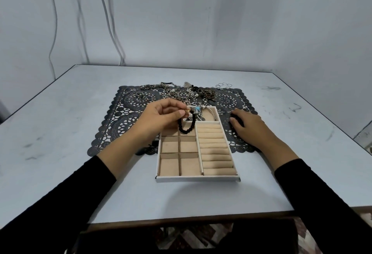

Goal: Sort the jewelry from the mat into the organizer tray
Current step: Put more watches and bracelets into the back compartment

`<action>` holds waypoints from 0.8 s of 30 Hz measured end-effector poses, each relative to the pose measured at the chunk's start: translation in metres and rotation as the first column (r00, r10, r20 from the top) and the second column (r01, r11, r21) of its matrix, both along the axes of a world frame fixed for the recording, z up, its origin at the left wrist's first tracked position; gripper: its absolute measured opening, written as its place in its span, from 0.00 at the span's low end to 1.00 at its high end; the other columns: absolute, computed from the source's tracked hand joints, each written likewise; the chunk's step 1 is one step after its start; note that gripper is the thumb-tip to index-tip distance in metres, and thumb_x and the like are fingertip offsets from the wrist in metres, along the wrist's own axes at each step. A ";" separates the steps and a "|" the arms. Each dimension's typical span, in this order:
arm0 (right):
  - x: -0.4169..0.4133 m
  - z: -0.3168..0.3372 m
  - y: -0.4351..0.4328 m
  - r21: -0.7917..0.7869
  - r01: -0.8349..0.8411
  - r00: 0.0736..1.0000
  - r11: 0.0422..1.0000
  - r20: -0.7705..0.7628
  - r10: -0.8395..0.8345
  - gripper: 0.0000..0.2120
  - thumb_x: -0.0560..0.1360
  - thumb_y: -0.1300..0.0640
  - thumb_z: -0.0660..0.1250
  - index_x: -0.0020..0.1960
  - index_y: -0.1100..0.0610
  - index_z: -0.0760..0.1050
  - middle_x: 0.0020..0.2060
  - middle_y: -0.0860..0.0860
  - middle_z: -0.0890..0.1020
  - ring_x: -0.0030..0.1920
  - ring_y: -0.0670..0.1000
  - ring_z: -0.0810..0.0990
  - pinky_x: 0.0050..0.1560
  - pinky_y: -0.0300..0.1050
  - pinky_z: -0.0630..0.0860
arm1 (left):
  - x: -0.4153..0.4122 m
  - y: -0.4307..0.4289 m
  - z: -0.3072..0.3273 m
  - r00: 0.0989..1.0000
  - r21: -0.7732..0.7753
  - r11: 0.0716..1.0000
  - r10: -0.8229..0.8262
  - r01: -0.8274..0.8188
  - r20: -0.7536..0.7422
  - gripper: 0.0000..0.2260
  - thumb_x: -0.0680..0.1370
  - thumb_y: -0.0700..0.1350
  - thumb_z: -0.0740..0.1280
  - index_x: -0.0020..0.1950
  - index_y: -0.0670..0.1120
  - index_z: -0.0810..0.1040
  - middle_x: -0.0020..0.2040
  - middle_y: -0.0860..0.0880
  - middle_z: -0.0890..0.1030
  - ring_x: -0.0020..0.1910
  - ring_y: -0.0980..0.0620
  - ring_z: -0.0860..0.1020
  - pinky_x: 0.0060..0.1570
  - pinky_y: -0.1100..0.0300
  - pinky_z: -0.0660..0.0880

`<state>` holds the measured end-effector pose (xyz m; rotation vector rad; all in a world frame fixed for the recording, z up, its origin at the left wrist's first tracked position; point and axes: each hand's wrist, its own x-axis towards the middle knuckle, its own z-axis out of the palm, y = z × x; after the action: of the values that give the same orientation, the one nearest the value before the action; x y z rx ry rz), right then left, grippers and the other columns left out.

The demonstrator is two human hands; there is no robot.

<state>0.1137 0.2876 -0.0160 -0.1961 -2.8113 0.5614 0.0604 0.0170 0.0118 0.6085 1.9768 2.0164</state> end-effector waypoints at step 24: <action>-0.001 0.000 0.000 -0.039 0.005 1.000 0.999 -0.003 -0.006 0.17 0.80 0.52 0.60 0.67 0.56 0.72 0.63 0.54 0.77 0.62 0.54 0.74 0.58 0.42 0.66 | -0.003 0.011 0.002 0.864 -0.436 0.888 -0.101 -0.145 -0.493 0.07 0.72 0.39 0.75 0.45 0.50 0.86 0.42 0.56 0.85 0.43 0.62 0.81 0.48 0.65 0.77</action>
<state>0.1131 0.2878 -0.0164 -0.2105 -2.7974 0.6155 0.0573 0.0275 0.0137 1.0738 2.6509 1.3822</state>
